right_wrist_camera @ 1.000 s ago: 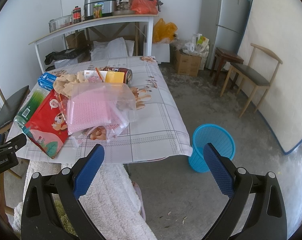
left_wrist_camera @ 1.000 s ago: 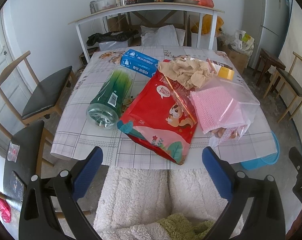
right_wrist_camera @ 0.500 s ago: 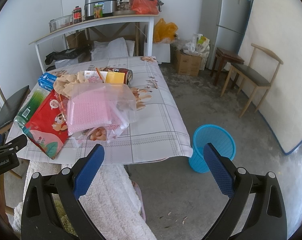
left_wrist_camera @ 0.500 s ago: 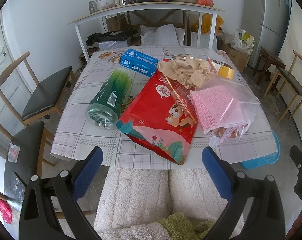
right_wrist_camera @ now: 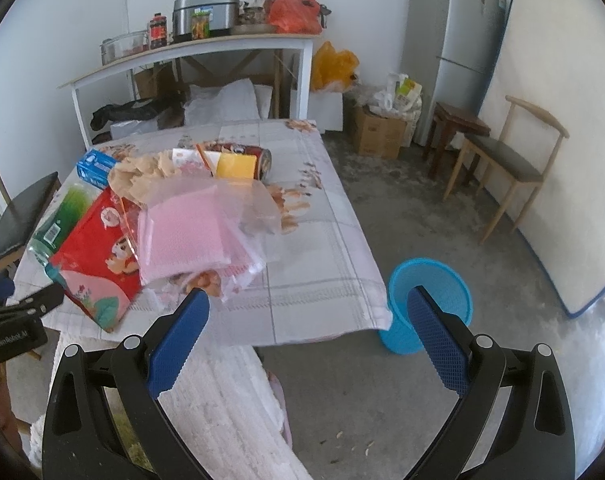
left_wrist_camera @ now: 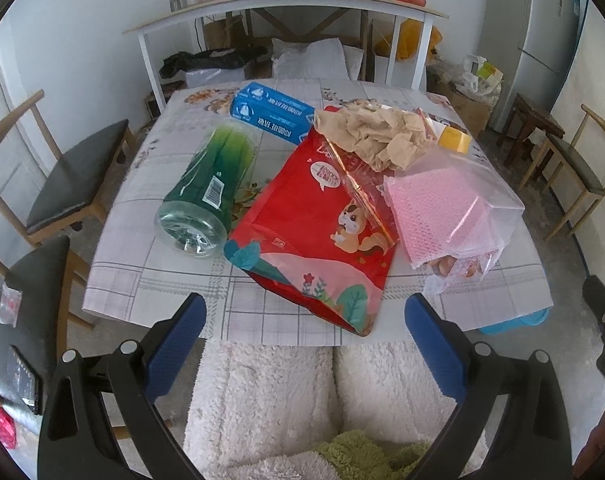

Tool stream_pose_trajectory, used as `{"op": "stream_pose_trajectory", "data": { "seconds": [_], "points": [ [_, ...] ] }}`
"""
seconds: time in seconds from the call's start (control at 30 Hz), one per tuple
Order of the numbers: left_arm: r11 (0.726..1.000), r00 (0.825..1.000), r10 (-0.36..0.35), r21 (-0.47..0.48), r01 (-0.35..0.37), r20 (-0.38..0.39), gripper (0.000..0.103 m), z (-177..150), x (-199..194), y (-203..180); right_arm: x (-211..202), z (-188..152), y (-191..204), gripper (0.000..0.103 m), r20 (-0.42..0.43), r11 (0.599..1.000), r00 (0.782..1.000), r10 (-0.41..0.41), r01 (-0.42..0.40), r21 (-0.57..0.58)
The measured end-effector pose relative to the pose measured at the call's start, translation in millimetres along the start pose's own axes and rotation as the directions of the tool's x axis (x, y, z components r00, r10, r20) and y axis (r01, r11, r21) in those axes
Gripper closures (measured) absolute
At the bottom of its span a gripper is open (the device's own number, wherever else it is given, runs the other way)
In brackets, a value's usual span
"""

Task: Collect trash
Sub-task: 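Grasp the clear plastic box with the right gripper while the left gripper approaches the pink sponge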

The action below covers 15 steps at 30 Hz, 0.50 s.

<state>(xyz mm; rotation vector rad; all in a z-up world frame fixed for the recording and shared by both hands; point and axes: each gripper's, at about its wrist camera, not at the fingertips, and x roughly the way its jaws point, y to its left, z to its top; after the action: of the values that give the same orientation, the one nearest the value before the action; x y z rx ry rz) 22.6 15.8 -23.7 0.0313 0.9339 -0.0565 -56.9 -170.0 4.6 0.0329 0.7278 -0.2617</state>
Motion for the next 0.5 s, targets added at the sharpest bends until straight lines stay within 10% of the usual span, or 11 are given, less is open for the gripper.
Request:
{"op": "stream_pose_trajectory", "data": {
  "seconds": [0.3, 0.5],
  "points": [
    [0.996, 0.994, -0.076, 0.048, 0.073, 0.074, 0.006, 8.9, -0.1, 22.6, -6.9, 32.8, 7.2, 0.008, 0.129, 1.000, 0.991, 0.019, -0.021, 0.018],
    [0.965, 0.962, -0.258, 0.067, 0.253, 0.089, 0.006, 14.1, 8.6, 36.2, 10.1, 36.0, -2.3, 0.008, 0.117, 0.992, 0.988, 0.102, -0.111, 0.066]
  ]
}}
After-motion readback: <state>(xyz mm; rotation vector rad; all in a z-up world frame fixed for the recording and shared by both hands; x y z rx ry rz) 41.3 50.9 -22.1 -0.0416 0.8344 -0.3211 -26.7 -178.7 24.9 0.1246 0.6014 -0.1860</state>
